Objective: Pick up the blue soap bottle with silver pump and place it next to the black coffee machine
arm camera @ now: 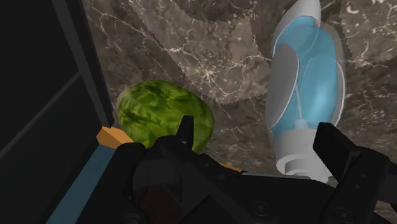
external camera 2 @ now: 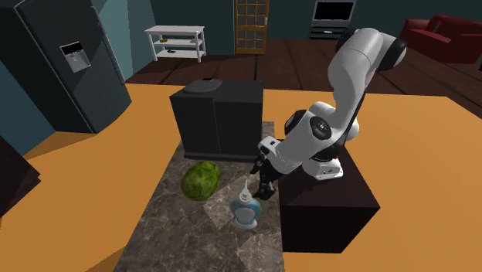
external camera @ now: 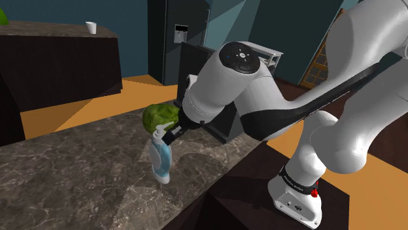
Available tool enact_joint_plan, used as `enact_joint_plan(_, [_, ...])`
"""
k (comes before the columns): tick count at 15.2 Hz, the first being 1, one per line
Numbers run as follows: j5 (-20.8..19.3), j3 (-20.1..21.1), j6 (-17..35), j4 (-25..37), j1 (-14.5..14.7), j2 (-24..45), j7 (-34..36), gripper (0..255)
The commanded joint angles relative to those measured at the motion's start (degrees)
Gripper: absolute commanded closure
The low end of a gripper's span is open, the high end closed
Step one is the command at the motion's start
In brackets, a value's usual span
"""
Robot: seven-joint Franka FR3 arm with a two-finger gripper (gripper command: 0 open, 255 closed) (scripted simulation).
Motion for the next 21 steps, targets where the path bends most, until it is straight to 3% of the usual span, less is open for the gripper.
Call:
enact_joint_plan(1, [-0.4, 1.6, 1.7, 2.0, 0.2, 3.4, 3.4, 0])
enact_joint_plan(10, [-7.2, 2.2, 6.9, 3.4, -1.9, 10.7, 9.4, 0])
enact_joint_plan(18, [-7.2, 2.2, 6.9, 3.4, -1.9, 10.7, 9.4, 0])
enact_joint_plan(19, [-7.2, 2.2, 6.9, 3.4, -1.9, 10.7, 9.4, 255])
enact_joint_plan(21, [-7.2, 2.2, 6.9, 3.4, -1.9, 10.7, 9.4, 255])
